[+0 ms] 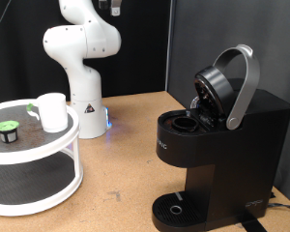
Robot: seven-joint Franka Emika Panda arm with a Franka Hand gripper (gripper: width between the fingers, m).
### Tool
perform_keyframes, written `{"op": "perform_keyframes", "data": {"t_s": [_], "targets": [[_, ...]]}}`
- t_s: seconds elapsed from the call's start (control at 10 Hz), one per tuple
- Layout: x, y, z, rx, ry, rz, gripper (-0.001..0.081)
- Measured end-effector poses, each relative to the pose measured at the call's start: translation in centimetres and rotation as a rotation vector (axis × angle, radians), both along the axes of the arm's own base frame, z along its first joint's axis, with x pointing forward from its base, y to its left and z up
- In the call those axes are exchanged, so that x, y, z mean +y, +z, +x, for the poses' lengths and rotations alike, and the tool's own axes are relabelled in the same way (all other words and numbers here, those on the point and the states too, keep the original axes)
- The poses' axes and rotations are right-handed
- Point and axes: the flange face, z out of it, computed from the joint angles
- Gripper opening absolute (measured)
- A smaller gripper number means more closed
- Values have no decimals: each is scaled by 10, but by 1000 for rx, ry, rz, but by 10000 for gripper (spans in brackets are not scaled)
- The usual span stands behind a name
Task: Make a cup of coffee with the keurig machine
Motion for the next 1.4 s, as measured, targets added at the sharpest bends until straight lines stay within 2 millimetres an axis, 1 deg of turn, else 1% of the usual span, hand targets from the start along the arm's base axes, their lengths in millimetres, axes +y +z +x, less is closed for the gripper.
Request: {"op": "perform_keyframes", "data": {"t_s": [0.1,0.2,0.6,0.7,0.9,1.0,1.4], "targets": [[-3,-1,-1,7,7,5,807],[-13,-2,-3,20,11,23,807],[-81,-3,-15,27,3,18,807],[-88,-2,-18,22,8,22,807],[-88,-3,-18,24,5,23,807],[-95,-4,-20,25,-5,23,807],[-158,-8,-39,11,-26,43,807]]}}
